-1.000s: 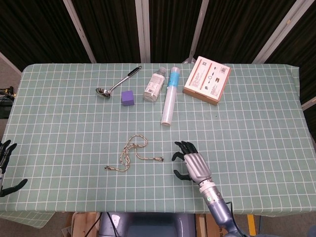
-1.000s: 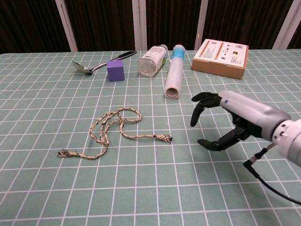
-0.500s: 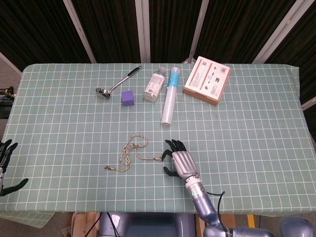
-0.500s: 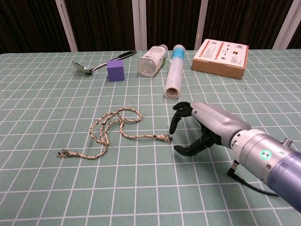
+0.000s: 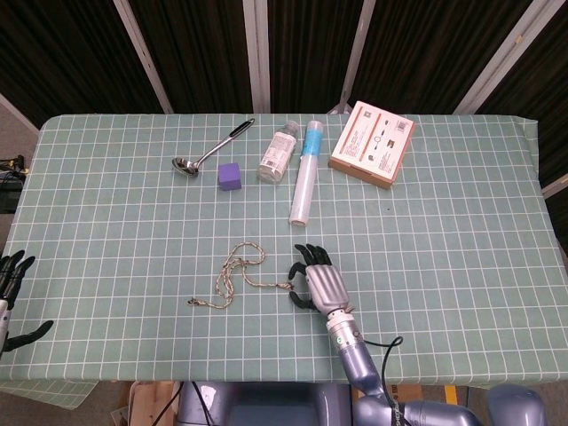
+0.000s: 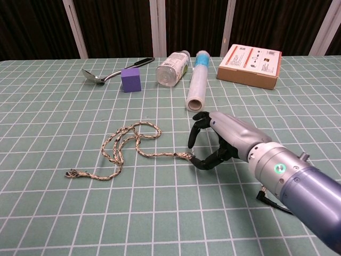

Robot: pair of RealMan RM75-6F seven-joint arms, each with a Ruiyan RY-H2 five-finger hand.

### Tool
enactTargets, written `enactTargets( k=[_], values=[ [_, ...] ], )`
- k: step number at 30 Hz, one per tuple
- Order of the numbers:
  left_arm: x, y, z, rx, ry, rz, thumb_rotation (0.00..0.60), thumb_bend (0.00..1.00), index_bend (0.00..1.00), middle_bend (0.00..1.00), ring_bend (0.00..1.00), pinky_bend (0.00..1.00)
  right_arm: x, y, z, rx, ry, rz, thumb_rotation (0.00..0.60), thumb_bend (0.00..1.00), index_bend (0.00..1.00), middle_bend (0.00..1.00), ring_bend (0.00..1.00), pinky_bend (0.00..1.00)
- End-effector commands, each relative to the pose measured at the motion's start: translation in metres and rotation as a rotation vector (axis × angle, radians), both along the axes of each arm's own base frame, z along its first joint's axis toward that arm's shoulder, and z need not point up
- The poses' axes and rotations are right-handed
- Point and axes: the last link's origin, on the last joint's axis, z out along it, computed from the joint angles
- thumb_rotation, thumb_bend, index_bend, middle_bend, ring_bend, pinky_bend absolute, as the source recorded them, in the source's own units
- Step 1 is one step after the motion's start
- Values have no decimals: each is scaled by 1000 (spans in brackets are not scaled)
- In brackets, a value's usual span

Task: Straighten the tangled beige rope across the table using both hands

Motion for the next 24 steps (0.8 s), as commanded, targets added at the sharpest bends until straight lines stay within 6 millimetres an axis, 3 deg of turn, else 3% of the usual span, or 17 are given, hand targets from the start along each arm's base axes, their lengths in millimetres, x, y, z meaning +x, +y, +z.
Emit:
enactTargets(
  k=[1, 15, 24],
  values=[
    [0, 1, 0, 0, -4, 2, 600, 15, 0, 0, 0, 0, 2, 0, -3, 3, -1, -1, 600, 339, 507, 127, 0, 0],
    [0, 2, 0, -6, -13, 2, 600, 15, 0, 0, 0, 0, 8, -1, -13, 5, 0, -3, 600, 329, 517, 128, 0, 0],
    [0, 2, 0, -7, -17, 4, 600, 15, 0, 0, 0, 0, 8, -1, -16, 8, 3, -13, 600, 378, 534, 133, 0, 0]
  ],
)
